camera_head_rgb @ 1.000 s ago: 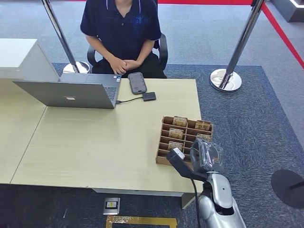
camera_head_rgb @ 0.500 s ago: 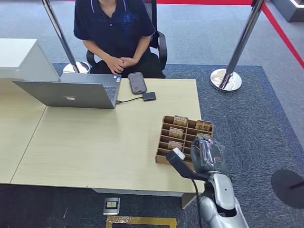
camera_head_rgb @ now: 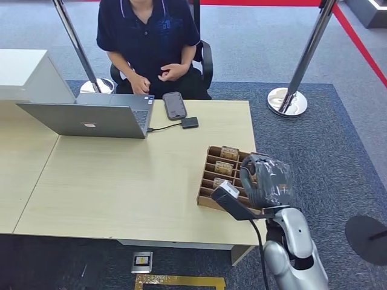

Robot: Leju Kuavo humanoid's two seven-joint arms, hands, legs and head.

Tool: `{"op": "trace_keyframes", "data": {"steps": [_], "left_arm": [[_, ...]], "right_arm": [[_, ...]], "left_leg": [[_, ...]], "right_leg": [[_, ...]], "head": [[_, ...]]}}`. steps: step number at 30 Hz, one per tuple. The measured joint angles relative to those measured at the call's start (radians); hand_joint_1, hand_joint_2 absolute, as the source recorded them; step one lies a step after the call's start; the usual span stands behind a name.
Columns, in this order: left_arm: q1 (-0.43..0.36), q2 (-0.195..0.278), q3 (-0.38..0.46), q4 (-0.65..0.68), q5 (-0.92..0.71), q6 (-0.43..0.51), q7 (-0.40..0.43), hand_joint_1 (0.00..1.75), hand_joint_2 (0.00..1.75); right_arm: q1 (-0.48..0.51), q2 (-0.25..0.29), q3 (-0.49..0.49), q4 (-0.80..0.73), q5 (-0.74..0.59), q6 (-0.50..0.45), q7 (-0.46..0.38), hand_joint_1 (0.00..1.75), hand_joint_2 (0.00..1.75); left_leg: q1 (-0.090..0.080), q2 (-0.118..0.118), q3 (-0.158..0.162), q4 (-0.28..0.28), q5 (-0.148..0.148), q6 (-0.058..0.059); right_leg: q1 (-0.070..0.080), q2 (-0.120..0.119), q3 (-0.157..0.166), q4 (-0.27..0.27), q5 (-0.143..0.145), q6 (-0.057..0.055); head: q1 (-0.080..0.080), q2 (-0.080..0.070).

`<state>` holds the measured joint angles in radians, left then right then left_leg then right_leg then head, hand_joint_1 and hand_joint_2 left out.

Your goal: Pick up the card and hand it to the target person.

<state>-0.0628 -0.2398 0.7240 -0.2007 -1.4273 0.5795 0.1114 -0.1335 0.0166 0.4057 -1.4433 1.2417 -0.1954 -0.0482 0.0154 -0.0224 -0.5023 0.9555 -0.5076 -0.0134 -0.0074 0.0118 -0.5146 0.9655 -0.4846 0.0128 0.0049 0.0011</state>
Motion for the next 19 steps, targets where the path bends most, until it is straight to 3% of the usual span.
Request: {"op": "trace_keyframes", "data": {"steps": [6,19], "left_arm": [[-0.001,-0.003,0.0,0.0,-0.01,0.0,-0.006,0.0,0.0],[-0.003,-0.006,0.0,0.0,-0.019,-0.002,0.009,0.0,0.0]], "right_arm": [[-0.137,0.016,0.029,0.084,-0.064,0.006,-0.013,1.48,1.75],[-0.46,0.143,0.039,0.491,-0.08,-0.008,0.027,1.47,1.75]], "left_leg": [[0.0,0.0,0.0,0.0,0.001,-0.001],[0.0,0.0,0.0,0.0,0.001,-0.001]], "right_leg": [[0.0,0.0,0.0,0.001,0.001,0.0],[0.0,0.0,0.0,0.002,0.001,0.0]], "head": [[0.0,0.0],[0.0,0.0]]}}
